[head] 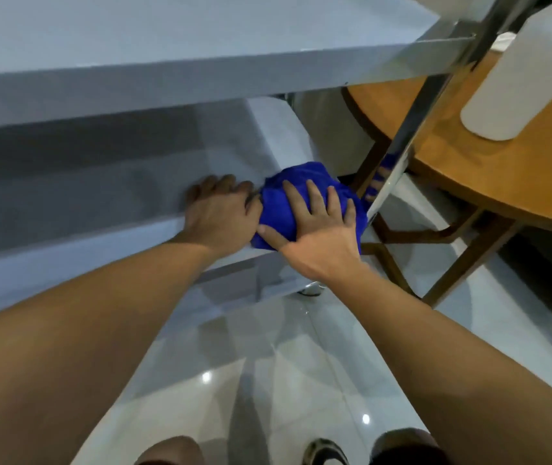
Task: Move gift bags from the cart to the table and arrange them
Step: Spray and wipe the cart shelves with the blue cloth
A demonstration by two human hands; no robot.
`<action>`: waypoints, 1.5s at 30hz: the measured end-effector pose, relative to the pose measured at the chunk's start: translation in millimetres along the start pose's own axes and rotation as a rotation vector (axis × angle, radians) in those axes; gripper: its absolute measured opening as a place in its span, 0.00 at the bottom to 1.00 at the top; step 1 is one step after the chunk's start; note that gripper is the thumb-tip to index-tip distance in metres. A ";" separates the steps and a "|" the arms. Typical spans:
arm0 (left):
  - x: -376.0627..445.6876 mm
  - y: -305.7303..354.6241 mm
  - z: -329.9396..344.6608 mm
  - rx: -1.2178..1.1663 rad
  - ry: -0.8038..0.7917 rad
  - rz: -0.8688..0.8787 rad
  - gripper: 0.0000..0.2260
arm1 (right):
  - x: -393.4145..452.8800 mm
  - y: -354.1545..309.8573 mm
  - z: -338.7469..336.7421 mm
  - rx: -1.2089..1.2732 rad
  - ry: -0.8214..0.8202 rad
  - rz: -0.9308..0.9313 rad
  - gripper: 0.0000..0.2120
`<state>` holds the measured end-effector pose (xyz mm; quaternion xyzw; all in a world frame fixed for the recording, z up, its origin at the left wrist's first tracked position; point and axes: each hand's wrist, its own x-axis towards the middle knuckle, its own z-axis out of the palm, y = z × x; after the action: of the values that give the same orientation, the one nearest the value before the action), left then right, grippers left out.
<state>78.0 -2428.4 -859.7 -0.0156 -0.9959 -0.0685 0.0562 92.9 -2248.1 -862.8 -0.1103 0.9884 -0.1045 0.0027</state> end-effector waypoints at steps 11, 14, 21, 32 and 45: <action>48.3 -46.7 1.3 0.101 -0.302 -0.122 0.39 | 59.5 3.4 -2.9 -0.017 -0.062 0.010 0.47; 53.3 -51.3 -0.1 0.074 -0.359 -0.130 0.40 | 82.7 2.8 -1.9 0.008 -0.066 -0.032 0.47; 65.9 -46.1 -22.9 0.006 -0.476 -0.101 0.35 | 139.6 -3.6 3.4 -0.010 -0.013 -0.068 0.43; 73.8 -59.7 -44.9 0.001 -0.612 0.000 0.39 | 226.0 -14.2 14.7 -0.034 0.050 -0.102 0.45; 79.2 -65.4 -40.0 0.008 -0.617 0.064 0.39 | 306.1 -28.9 12.9 -0.029 0.075 -0.073 0.46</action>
<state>1.2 -2496.9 -820.1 -0.0667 -0.9653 -0.0546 -0.2465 -199.1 -2345.2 -864.1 -0.1426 0.9845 -0.0943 -0.0396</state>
